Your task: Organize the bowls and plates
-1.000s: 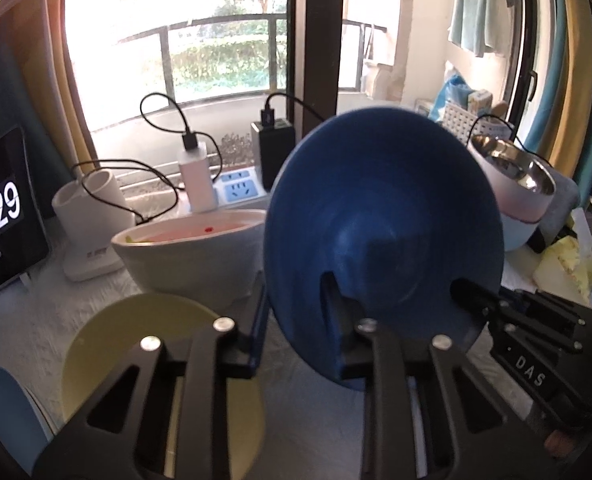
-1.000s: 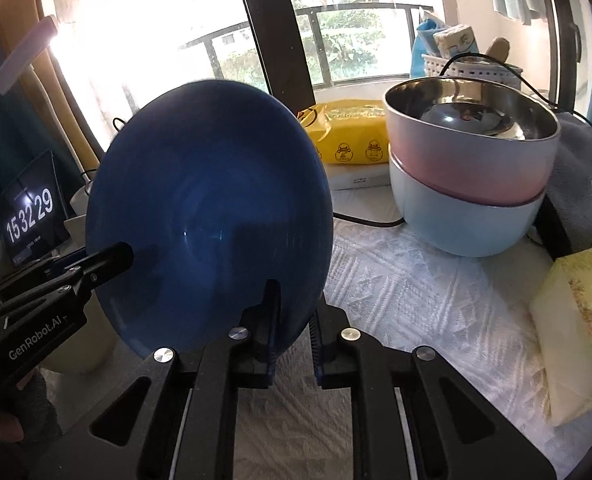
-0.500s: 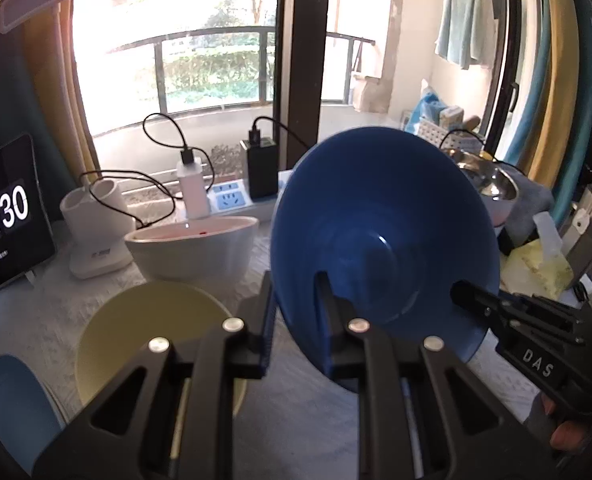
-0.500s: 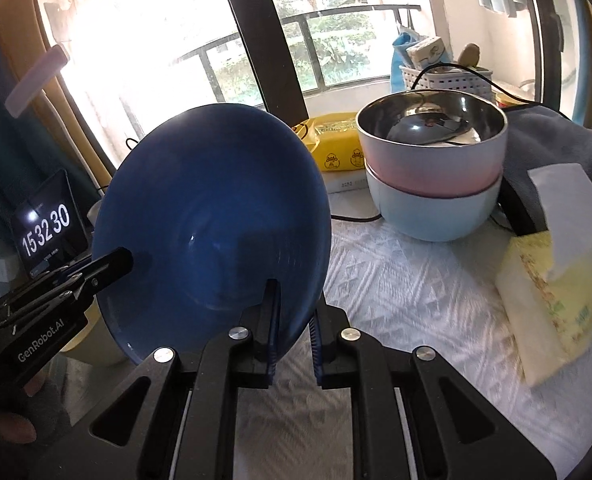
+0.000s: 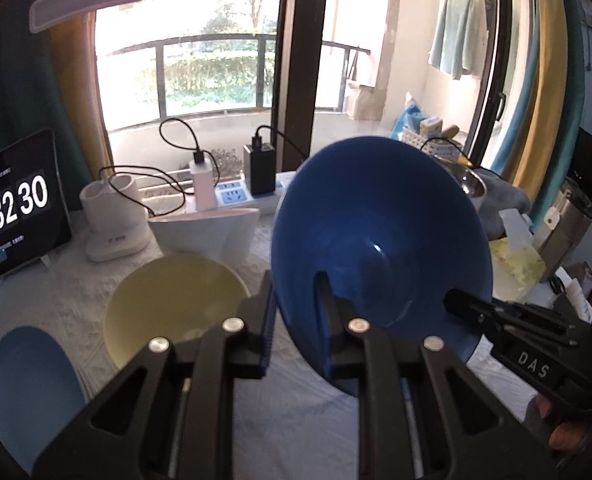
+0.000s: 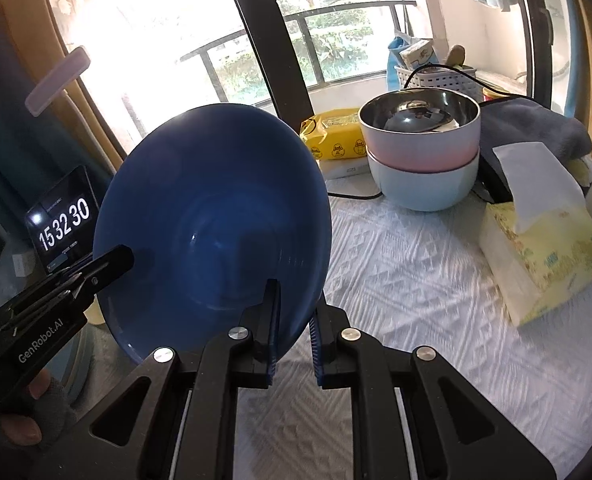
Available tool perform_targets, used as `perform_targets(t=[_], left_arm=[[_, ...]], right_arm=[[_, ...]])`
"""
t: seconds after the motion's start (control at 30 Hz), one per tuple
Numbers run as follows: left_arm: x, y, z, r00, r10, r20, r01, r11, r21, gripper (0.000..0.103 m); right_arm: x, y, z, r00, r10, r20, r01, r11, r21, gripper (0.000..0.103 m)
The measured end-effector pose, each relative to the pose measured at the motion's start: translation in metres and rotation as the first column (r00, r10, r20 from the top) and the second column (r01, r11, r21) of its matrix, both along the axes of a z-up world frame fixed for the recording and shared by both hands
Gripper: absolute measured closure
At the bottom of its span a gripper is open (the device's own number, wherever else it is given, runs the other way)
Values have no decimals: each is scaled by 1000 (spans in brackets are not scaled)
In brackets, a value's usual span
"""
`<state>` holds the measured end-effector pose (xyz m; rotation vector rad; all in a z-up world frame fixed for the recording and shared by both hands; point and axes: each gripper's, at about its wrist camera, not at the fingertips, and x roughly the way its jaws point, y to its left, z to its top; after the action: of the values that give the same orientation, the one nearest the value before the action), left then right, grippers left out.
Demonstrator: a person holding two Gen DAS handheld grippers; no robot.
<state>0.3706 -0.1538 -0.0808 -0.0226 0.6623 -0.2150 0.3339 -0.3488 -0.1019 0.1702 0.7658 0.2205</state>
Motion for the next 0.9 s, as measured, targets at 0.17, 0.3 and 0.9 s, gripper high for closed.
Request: perform_targets(t=[0.17,0.3,0.9], left_arm=[[-17,5,4,1000,2,-6,-2,1000,-28,84],[-31,9,6,1000,-1,-6,1,999,-33,84],[-85,20,3,999,-20,-48,17,998,-55,84]], right_arm=[[-17,3,4,1000,7,-8,-7,1000,-4,88],[-29,5,5,1000,4,-12,-4,1000,-2,88],[-76,7,1,997,12,-81,-11,1000,8,86]])
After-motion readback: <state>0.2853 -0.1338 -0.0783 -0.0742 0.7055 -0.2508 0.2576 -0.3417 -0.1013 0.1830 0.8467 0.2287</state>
